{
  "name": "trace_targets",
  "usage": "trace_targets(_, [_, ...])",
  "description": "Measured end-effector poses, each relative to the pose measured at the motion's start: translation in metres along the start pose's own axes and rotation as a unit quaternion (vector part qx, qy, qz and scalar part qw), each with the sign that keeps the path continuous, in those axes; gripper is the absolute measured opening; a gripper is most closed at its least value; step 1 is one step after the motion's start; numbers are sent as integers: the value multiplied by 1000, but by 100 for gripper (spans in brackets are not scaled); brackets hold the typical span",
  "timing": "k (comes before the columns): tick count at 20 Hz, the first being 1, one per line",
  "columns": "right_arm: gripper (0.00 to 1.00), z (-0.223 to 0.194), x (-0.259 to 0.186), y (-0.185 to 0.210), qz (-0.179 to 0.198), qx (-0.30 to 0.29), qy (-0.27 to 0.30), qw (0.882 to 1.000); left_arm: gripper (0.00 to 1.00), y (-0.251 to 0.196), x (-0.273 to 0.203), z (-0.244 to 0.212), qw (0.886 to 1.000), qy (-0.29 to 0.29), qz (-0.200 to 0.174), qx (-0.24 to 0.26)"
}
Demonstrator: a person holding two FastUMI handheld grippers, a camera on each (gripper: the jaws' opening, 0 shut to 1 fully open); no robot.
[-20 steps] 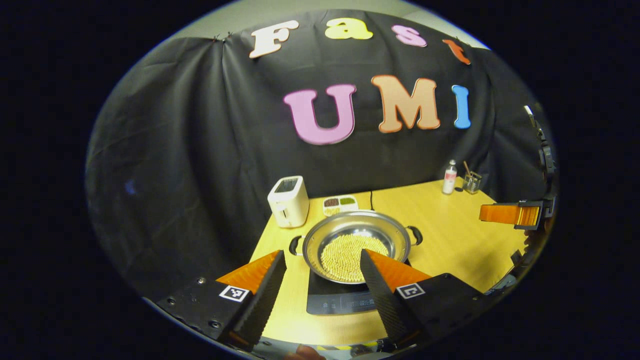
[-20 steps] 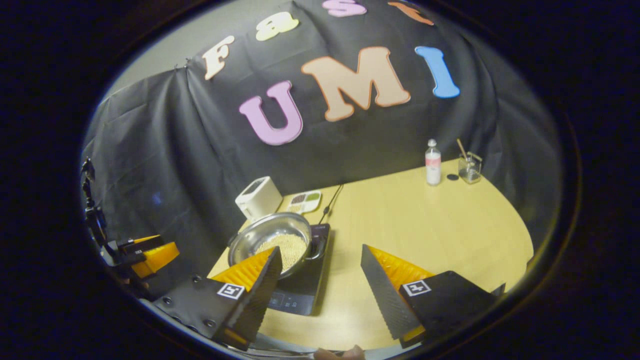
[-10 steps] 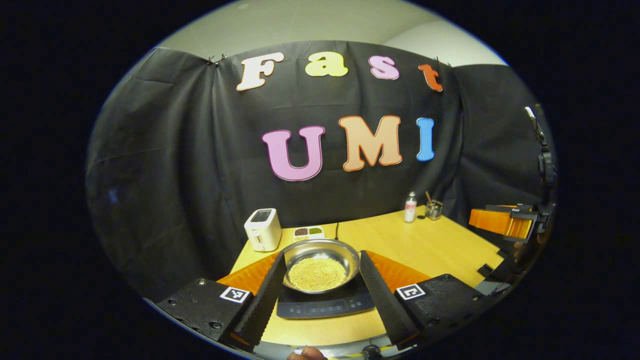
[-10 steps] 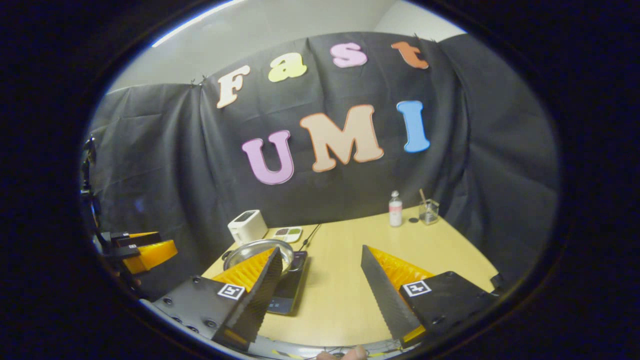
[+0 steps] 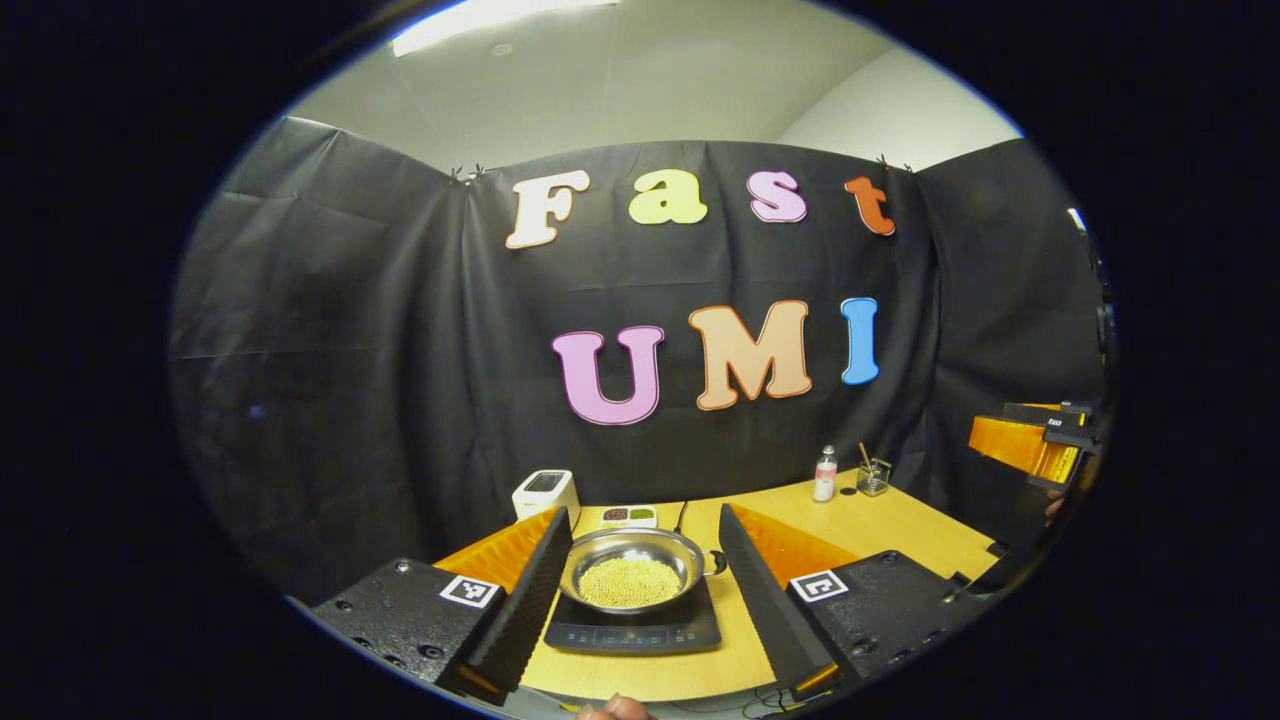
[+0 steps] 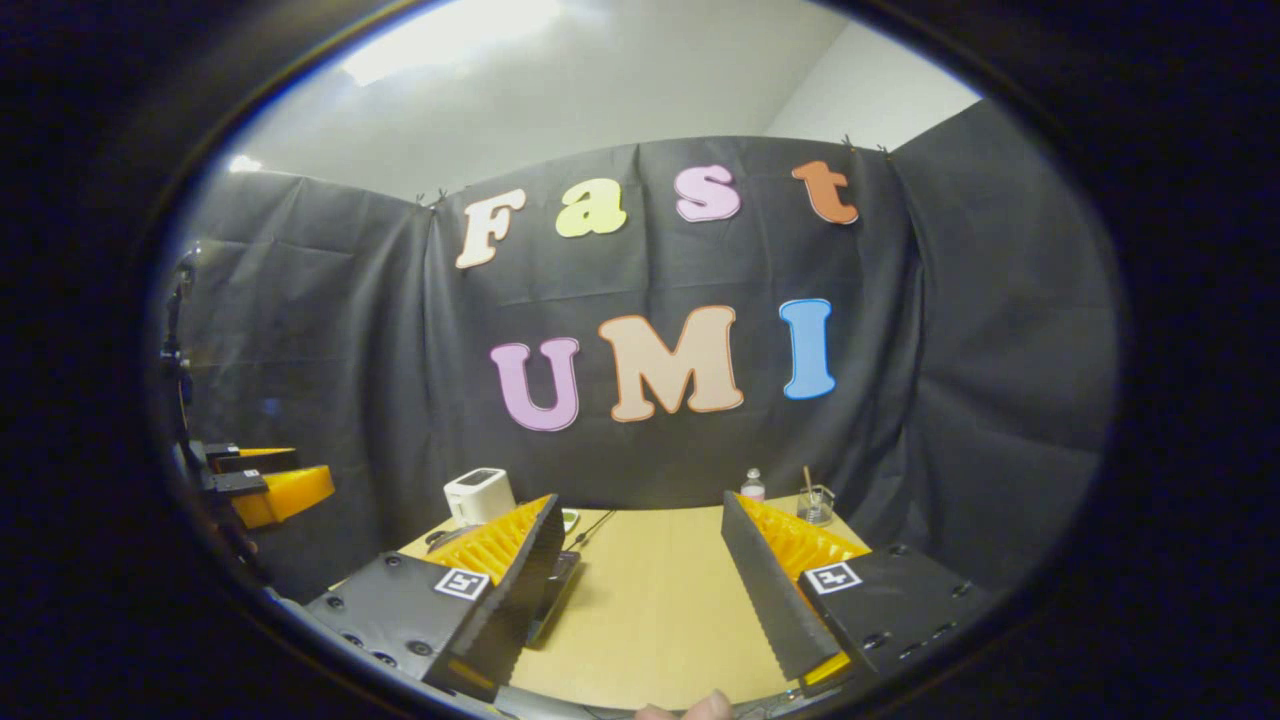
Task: First push the handle of the pot to place it horizontally, then grasp the pot with both hands and set it on the induction cooktop.
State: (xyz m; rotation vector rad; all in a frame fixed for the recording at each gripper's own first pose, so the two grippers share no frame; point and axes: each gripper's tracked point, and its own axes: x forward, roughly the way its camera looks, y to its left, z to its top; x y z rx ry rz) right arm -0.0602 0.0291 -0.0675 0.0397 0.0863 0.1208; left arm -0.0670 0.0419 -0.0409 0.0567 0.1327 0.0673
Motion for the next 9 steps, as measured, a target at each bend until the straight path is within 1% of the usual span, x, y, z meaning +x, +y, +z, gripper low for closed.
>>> trace_targets(2, [92,14,-4,-20,4,1,-14,1000,90,-22,0,2,1000,5,1,-16])
trace_targets(3, [92,15,-4,-32,4,1,-17,1000,91,-28,0,4,1000,3,5,-23])
trace_targets(4, [92,14,-4,-42,5,-1,-18,1000,94,-33,1,6,999,0,10,-30])
trace_targets(5, [92,14,-3,-50,3,-4,-19,1000,91,-39,1,4,999,5,14,-37])
trace_targets(6, [92,14,-4,-58,4,-4,-11,1000,94,-45,-1,-1,999,20,16,-41])
trace_targets(7, [92,12,-4,-61,8,-3,-10,1000,91,-51,-4,-1,999,23,14,-40])
trace_targets(8, [92,17,-3,-66,5,-4,-14,1000,91,-55,-3,4,999,16,12,-36])
trace_targets(9, [92,19,-1,-75,-1,-2,-17,1000,94,-56,2,9,999,13,11,-32])
